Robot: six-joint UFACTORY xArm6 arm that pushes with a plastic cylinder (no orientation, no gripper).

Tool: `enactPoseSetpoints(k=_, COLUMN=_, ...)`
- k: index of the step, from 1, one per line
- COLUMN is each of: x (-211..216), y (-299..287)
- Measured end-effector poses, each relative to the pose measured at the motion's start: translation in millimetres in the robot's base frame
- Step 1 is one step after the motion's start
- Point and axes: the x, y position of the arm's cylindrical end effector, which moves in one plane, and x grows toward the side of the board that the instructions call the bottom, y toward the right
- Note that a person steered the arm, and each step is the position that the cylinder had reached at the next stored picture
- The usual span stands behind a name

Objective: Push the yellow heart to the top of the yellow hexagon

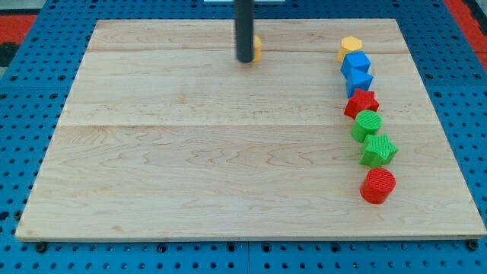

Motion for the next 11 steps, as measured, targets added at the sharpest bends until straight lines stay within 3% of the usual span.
enactPoseSetpoints(k=1, x=-17.0, y=21.7)
enactPoseSetpoints(k=3, x=-22.8, y=-48.9)
enactPoseSetpoints(k=5, x=-41.4, y=-26.9)
enactPoseSetpoints(k=9, x=-42.0, y=114.6)
enactPoseSetpoints(k=11, x=-47.5, y=115.0)
